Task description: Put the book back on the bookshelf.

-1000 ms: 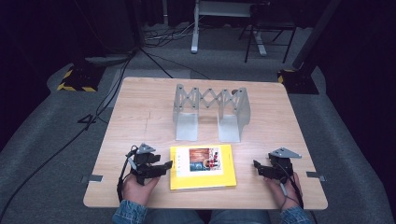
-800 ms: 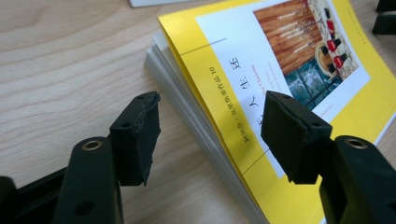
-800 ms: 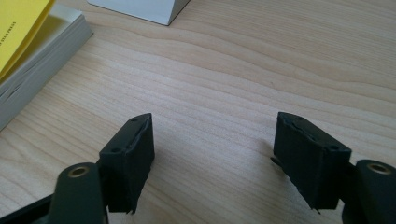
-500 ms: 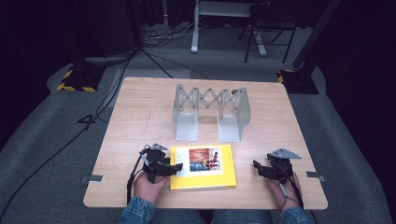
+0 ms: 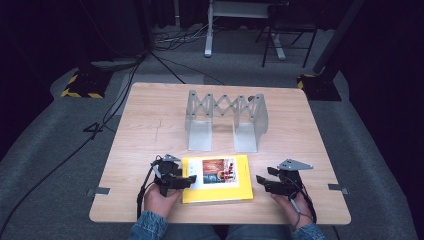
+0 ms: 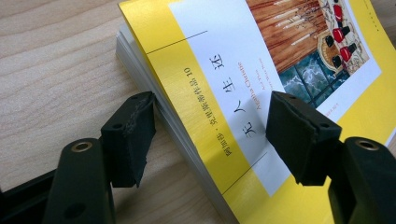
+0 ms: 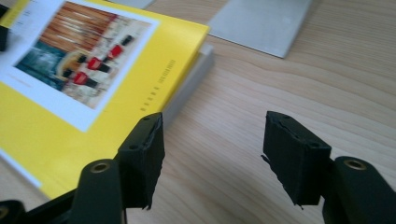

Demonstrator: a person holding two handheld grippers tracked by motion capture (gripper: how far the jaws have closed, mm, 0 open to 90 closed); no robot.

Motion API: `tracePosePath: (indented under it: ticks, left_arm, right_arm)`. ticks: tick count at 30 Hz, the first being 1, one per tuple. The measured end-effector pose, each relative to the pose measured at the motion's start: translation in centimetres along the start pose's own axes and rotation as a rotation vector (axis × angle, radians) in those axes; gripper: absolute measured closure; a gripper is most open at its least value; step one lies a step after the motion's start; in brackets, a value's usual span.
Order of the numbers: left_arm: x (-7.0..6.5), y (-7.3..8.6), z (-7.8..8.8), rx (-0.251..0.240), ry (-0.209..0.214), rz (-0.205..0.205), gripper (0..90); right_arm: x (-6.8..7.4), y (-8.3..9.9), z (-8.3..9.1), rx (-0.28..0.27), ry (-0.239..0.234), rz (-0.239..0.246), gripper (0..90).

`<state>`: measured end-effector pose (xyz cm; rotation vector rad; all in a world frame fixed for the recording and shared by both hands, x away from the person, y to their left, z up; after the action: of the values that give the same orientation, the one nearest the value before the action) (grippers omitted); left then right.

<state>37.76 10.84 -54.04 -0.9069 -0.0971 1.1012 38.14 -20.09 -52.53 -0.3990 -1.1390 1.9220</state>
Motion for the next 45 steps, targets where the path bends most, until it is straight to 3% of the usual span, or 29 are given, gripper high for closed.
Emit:
tracePosePath:
  ticks: [1,4,11,16,21,23,29,32,35,37,40,45]
  left_arm:
    - [0.0,0.0,0.0,0.0,-0.001,0.0,33.4]
    - [0.0,0.0,0.0,0.002,-0.002,0.006,33.7]
    - [-0.1,0.0,0.0,-0.003,-0.012,0.028,35.0]
    - [-0.2,0.0,0.0,-0.003,-0.025,0.05,36.3]
    - [-0.4,-0.2,0.3,-0.017,-0.048,0.051,40.3]
    - [-0.5,-0.4,0.7,-0.038,-0.036,0.06,45.5]
    - [-0.9,-0.8,1.3,-0.084,-0.007,0.055,49.6]
    - [-1.4,-1.1,1.8,-0.121,0.049,0.056,51.3]
    - [-1.8,-0.8,1.6,-0.122,0.048,0.053,51.7]
    - [-2.2,-0.5,1.2,-0.097,0.071,0.045,53.6]
    - [-2.9,-0.4,0.8,-0.073,0.042,0.008,53.2]
    - [-2.6,-0.3,0.7,-0.073,0.06,0.04,61.7]
  right_arm:
    - [0.8,-0.2,-0.2,0.004,-0.037,-0.022,38.8]
    - [1.6,-0.3,-0.8,0.015,-0.066,-0.031,38.9]
    - [3.0,0.6,-2.1,0.081,-0.09,-0.007,38.7]
    - [3.7,0.9,-2.8,0.084,-0.153,-0.079,41.7]
    - [3.8,0.9,-2.8,0.087,-0.144,-0.075,41.7]
    - [3.8,0.9,-2.8,0.088,-0.144,-0.075,41.8]
    - [3.8,1.0,-2.8,0.076,-0.146,-0.072,41.9]
    - [3.8,1.1,-2.8,0.063,-0.15,-0.072,41.9]
    - [3.8,1.1,-2.8,0.058,-0.146,-0.073,42.0]
    - [3.8,1.1,-2.8,0.058,-0.144,-0.074,41.9]
    - [3.9,1.1,-2.8,0.059,-0.144,-0.07,42.0]
    - [3.9,1.1,-2.8,0.05,-0.139,-0.067,42.0]
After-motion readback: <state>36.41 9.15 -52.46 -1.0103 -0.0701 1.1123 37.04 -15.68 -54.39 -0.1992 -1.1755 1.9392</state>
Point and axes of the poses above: each handheld gripper's, and its own axes: z roughly backward along the jaws, y roughly out of its underside, x roughly to its left, the point moved 7 cm from there along -z, roughly forward along the jaws, and after that the axes turned 7 degrees about -x, right-handed, at the moved point
